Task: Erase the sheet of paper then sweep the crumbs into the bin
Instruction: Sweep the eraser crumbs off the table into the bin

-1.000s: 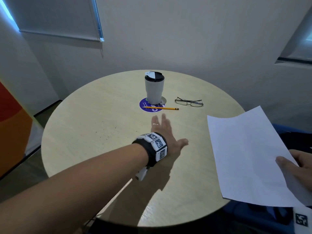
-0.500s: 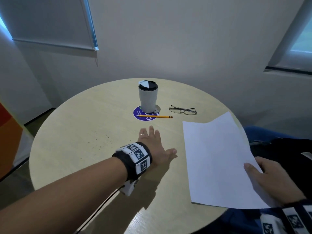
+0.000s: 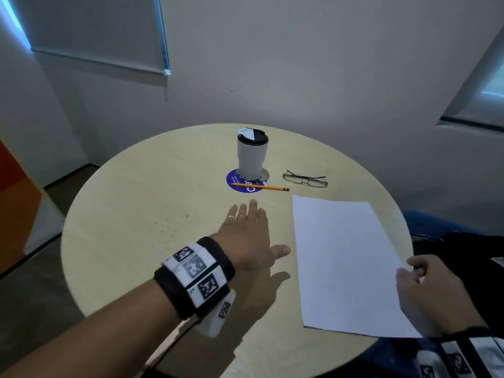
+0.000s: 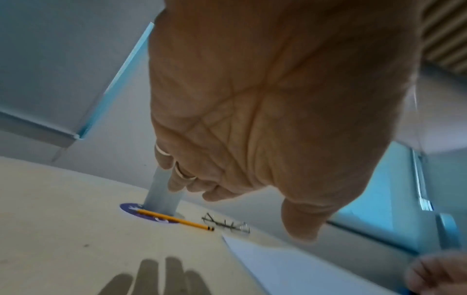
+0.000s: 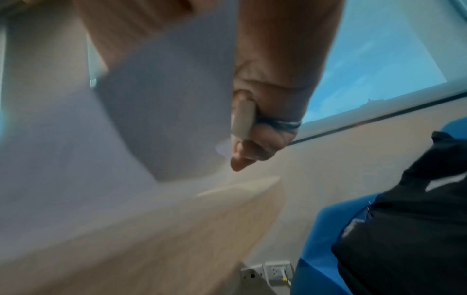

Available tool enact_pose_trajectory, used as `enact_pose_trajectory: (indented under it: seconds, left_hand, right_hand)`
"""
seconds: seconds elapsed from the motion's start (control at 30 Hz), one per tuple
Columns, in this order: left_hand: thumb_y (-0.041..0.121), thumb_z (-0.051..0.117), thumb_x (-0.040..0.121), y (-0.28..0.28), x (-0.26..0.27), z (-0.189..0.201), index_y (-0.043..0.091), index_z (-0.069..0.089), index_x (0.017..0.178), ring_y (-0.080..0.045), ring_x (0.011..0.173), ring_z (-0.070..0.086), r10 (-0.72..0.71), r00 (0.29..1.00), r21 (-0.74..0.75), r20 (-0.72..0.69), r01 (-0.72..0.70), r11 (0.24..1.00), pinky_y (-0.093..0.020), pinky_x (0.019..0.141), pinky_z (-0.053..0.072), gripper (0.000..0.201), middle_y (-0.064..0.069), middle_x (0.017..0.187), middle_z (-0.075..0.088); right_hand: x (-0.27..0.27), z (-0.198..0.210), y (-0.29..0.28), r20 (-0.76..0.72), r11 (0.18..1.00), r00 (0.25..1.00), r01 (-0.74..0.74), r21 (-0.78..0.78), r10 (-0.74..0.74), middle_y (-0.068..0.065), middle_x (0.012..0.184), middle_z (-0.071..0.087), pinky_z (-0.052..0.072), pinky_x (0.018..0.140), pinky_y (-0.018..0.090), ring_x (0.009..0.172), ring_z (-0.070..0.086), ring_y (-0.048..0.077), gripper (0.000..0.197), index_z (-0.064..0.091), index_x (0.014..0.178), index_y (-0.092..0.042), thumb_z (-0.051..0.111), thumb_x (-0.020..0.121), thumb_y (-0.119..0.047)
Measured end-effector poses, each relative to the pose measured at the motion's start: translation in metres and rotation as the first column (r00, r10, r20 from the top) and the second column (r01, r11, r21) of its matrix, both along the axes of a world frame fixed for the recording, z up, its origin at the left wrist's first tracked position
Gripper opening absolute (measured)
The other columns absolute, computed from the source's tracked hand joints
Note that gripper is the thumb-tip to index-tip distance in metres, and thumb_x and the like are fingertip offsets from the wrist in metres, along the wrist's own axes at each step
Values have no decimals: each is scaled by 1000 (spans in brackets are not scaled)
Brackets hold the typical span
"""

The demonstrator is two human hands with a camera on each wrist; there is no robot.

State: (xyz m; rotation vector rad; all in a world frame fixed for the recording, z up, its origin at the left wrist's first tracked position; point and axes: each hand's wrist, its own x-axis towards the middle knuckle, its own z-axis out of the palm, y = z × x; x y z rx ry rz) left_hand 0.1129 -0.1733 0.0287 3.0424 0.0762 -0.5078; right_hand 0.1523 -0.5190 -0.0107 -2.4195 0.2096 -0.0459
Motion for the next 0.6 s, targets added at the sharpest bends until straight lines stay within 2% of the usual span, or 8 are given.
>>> enact_pose_trajectory:
  seconds: [0.1, 0.17, 0.27, 0.4, 0.47, 0.53, 0.57, 0.6]
  left_hand:
    - [73, 30, 102, 33, -43, 12, 10, -11, 166, -31, 161, -12, 35, 999, -95, 22, -33, 995, -48, 130, -5, 99, -13, 171, -25]
    - [72, 32, 101, 55, -70, 11, 15, -10, 167, -28, 161, -12, 92, 995, -182, 39, -83, 980, -45, 130, -6, 97, -9, 172, -25]
    - [74, 38, 97, 76, -102, 0, 24, 0, 169, -14, 161, -11, 196, 975, -405, 104, -138, 904, -38, 131, -4, 96, 5, 174, -18]
    - [84, 48, 85, 101, -133, -22, 36, 25, 165, 12, 153, 12, 361, 908, -679, 214, -128, 723, -26, 126, 17, 96, 25, 171, 4]
    - [76, 54, 84, 115, -143, -32, 36, 39, 159, 17, 145, 25, 447, 850, -758, 280, -90, 646, -19, 118, 25, 86, 27, 168, 20]
    - [65, 59, 88, 128, -149, -41, 34, 50, 152, 8, 143, 38, 526, 777, -804, 348, -42, 593, -25, 118, 34, 71, 25, 160, 38]
    - [60, 60, 90, 134, -149, -44, 34, 55, 147, 4, 139, 45, 571, 735, -829, 366, -21, 559, -31, 117, 40, 63, 26, 153, 46]
    - [54, 62, 93, 139, -149, -50, 33, 58, 143, 2, 134, 51, 616, 695, -854, 371, -6, 521, -37, 114, 45, 55, 25, 145, 52]
  right_hand:
    - [4, 11, -10, 81, 997, 997, 22, -69, -17, 17, 95, 58, 51, 89, 55, 92, 58, 44, 24, 43, 107, -20, 57, 94, -7]
    - [5, 17, -7, 105, 970, 982, -134, -203, 157, 18, 106, 56, 52, 88, 58, 93, 57, 42, 42, 36, 105, -29, 59, 86, 1]
    - [-1, 16, 29, 39, 819, 872, -441, -368, 487, 8, 116, 54, 47, 86, 45, 95, 56, 28, 63, 39, 135, -19, 61, 87, 17]
    - [6, -13, 49, -144, 649, 763, -619, -442, 630, -4, 123, 54, 44, 95, 34, 109, 56, 17, 74, 31, 156, -27, 65, 96, 0]
    - [15, -16, 48, -181, 592, 725, -658, -465, 664, -12, 113, 54, 44, 90, 35, 101, 55, 15, 64, 39, 149, -39, 62, 100, -4]
    - [26, -15, 46, -184, 557, 700, -676, -483, 691, -19, 96, 50, 42, 79, 39, 86, 53, 15, 58, 42, 115, -62, 54, 105, -6]
    - [32, -12, 50, -204, 547, 707, -669, -503, 677, -17, 95, 51, 41, 76, 41, 87, 56, 18, 57, 40, 105, -62, 52, 105, -7]
    - [32, -6, 58, -254, 517, 725, -651, -556, 640, -14, 107, 55, 43, 81, 43, 100, 59, 24, 53, 40, 108, -61, 51, 106, -10]
